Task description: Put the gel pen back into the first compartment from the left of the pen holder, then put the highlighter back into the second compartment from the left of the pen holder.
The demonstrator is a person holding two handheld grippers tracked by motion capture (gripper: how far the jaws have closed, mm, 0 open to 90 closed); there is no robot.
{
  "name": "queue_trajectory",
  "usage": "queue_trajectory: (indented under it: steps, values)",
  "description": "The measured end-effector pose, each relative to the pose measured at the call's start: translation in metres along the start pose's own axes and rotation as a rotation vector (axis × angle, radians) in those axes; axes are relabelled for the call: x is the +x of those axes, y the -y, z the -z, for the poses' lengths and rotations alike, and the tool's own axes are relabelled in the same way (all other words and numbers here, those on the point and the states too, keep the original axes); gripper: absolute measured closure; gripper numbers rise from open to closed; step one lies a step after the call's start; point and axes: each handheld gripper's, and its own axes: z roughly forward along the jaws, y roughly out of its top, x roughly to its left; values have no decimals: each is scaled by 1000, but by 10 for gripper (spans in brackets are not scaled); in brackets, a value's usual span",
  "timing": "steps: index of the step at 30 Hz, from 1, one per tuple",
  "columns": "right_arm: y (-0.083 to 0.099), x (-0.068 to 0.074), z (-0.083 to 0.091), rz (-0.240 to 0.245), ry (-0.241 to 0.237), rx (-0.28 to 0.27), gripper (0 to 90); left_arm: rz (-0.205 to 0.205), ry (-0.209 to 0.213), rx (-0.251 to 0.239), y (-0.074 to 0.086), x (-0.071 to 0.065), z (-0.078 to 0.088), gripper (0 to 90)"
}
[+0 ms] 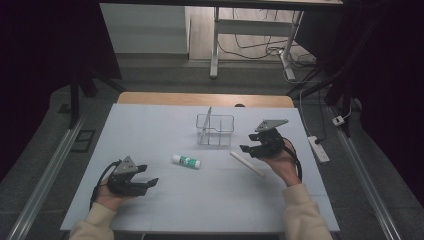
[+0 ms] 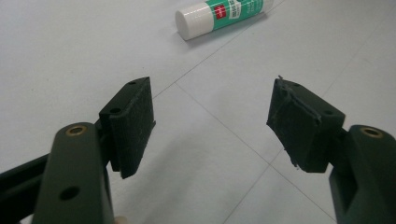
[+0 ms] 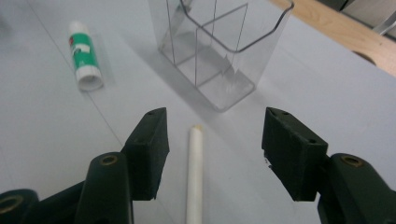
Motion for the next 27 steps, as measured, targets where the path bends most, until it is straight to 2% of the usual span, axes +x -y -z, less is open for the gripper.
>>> queue_trajectory:
  steps: [3, 23, 27]
  values:
    - [2, 0, -1, 14, 9, 39, 394, -1, 0, -1, 0, 0, 1, 316]
    - [-1, 2, -8, 39, 14, 87, 396, -5, 1, 2, 0, -1, 0, 316]
    - [-3, 3, -17, 46, 6, 124, 395, -4, 2, 2, 0, -1, 0, 315]
